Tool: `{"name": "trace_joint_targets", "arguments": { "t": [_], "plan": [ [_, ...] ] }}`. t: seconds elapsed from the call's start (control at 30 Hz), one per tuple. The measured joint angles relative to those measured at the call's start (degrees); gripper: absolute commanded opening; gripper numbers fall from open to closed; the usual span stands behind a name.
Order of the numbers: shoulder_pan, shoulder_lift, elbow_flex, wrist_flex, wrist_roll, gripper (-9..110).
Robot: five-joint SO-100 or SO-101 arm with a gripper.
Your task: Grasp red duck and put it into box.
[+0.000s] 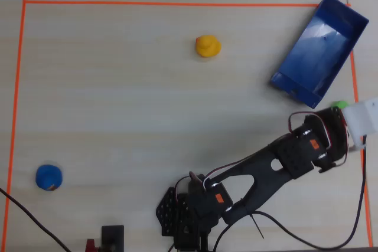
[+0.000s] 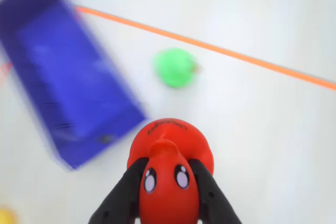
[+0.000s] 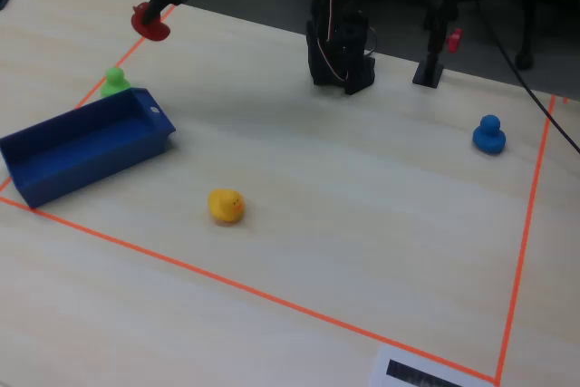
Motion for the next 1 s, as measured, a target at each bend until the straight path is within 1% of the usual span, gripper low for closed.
{"name": "trace_joint_targets", "arguments": {
  "t": [0.2,0.37,0.47,0.67,1.0],
  "plan": [
    [-11.78,-5.80,-4.04,-5.89,1.85,0],
    [-16.79,-15.64,-10.72,-8.96,2.02,0],
    [-18.11,-23.12,-17.05,-9.76,2.02,0],
    [-18.37,-37.09,-29.18,-15.21,1.93,0],
    [-17.23,-53.00,-39.64,-25.40,0.88,0]
  ]
}}
